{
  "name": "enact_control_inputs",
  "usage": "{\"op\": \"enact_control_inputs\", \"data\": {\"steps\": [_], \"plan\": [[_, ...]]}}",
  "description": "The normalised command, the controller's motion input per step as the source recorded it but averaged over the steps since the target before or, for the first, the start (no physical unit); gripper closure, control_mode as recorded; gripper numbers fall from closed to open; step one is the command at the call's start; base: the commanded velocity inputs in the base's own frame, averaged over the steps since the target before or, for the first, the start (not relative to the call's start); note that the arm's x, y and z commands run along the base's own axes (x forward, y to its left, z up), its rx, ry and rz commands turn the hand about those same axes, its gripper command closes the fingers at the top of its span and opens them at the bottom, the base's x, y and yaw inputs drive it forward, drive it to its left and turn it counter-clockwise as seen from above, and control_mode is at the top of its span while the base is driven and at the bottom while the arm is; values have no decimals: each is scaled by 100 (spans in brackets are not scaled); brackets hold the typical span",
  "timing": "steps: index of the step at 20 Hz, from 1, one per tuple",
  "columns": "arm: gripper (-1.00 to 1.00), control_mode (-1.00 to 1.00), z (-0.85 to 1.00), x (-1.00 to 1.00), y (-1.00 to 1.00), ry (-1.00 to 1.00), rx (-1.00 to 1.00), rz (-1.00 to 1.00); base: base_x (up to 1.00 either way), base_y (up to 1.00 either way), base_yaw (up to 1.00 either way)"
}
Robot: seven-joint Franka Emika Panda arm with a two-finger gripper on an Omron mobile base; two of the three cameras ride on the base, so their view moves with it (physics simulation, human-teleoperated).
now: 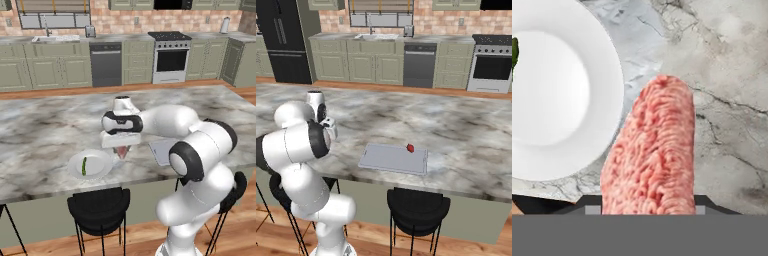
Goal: Create a steak meal by picking up the steak and asparagus from the tray and placing them on the plate. Leave the strawberry on the tray.
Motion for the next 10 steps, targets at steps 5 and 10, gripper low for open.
{"op": "enact_control_inputs", "data": {"steps": [5, 10], "plan": [[100, -100, -10, 0, 80, 0, -1, -3, 0, 0, 0], [100, -100, -15, 1, 48, 0, 0, -4, 0, 0, 0]]}}
